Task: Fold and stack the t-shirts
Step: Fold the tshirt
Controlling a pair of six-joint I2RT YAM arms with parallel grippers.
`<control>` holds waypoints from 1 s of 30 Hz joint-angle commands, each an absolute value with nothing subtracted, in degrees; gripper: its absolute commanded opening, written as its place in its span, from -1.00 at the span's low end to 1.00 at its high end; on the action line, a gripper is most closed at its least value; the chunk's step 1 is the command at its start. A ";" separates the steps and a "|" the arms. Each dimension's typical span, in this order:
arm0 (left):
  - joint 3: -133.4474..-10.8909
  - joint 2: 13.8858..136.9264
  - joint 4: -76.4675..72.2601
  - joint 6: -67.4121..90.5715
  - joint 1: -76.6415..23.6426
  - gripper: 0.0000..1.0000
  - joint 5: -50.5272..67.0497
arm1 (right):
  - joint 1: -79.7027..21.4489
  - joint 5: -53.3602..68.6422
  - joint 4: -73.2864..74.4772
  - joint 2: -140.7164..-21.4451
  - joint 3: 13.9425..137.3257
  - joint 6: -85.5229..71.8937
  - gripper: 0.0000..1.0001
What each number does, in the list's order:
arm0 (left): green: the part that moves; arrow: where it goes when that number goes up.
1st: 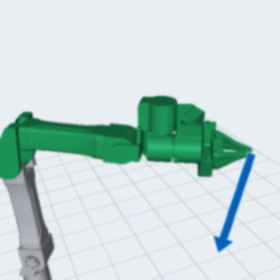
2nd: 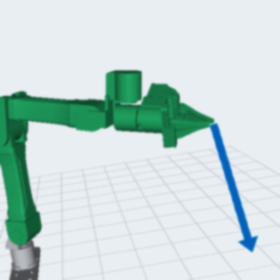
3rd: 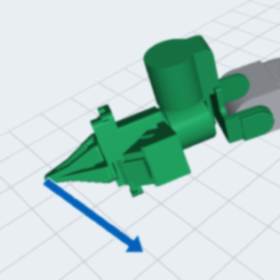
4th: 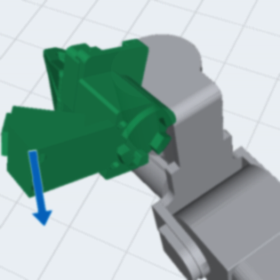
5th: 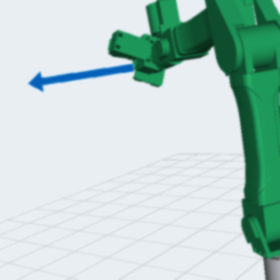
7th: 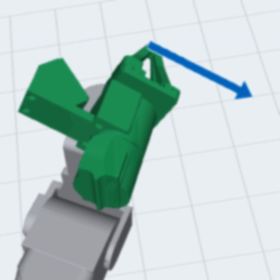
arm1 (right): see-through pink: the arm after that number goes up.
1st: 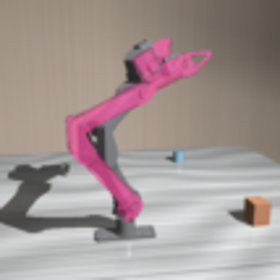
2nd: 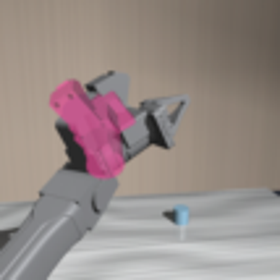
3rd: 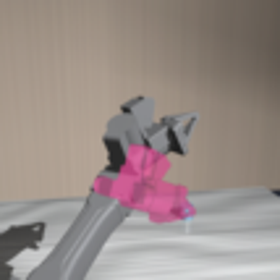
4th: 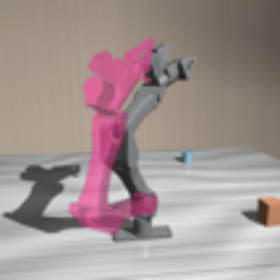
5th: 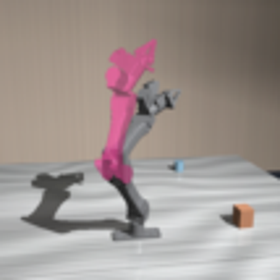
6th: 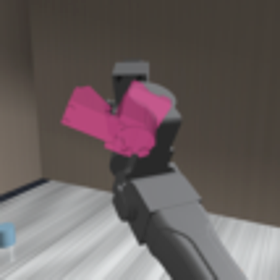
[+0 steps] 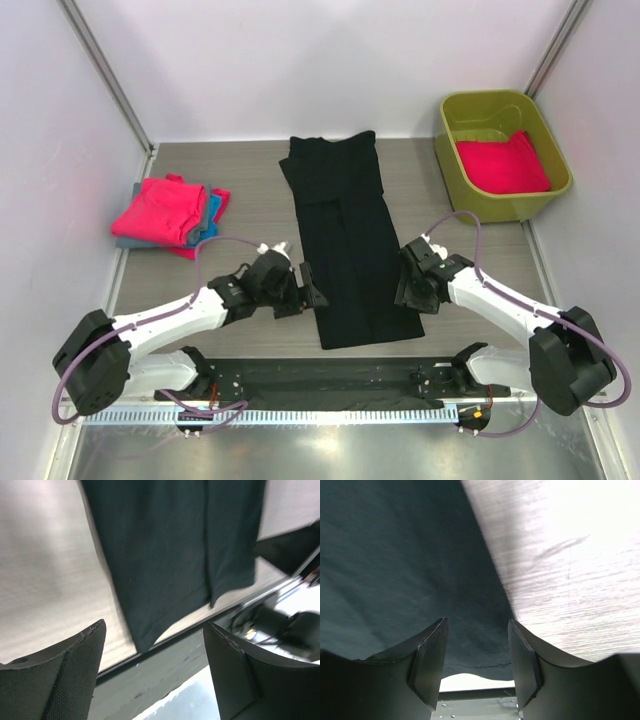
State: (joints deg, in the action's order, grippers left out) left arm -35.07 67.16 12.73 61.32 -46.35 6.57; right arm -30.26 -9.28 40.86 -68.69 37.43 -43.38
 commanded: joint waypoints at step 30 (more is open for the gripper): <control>-24.79 62.57 14.77 68.82 -54.40 0.11 4.39 | -49.83 -14.59 43.41 -68.04 38.50 -57.13 0.22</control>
